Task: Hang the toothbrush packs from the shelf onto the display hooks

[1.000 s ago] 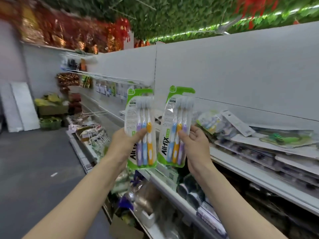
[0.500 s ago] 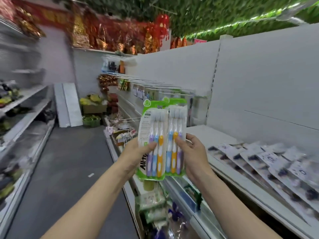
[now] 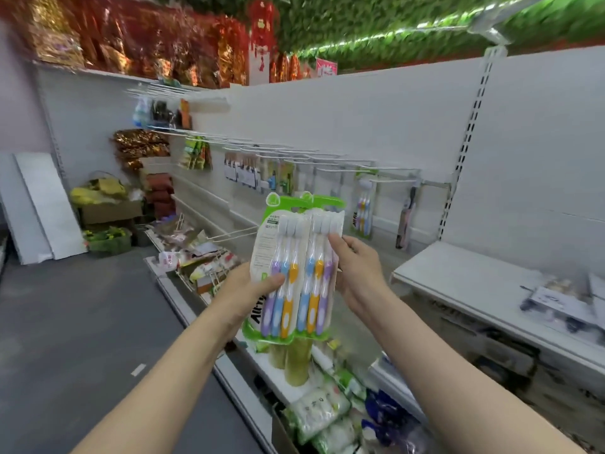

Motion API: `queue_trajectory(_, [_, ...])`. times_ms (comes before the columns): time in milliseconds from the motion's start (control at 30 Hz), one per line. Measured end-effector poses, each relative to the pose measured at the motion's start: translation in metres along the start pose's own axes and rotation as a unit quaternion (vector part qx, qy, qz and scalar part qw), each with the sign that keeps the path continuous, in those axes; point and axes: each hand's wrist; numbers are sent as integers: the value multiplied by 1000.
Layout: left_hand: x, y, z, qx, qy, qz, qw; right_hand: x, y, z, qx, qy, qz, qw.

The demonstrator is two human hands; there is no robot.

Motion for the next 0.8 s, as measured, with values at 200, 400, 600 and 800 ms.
queue_trajectory(200, [26, -25, -68, 63, 13, 23, 998, -16, 31, -47, -38, -20, 15, 999])
queue_trajectory(400, [45, -26, -144, 121, 17, 55, 991, -34, 31, -113, -76, -69, 0, 995])
queue_trajectory(600, [58, -29, -212, 126, -6, 82, 989, -36, 34, -169, -113, -144, 21, 983])
queue_trajectory(800, [82, -39, -273, 147, -19, 117, 982, -47, 52, -209, -123, -167, 76, 975])
Point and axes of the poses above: each hand's wrist, its own z-axis away from the middle knuckle, its own y-axis out of the palm, x = y × z, and after that the axes turned 15 degrees about -z, right-handed
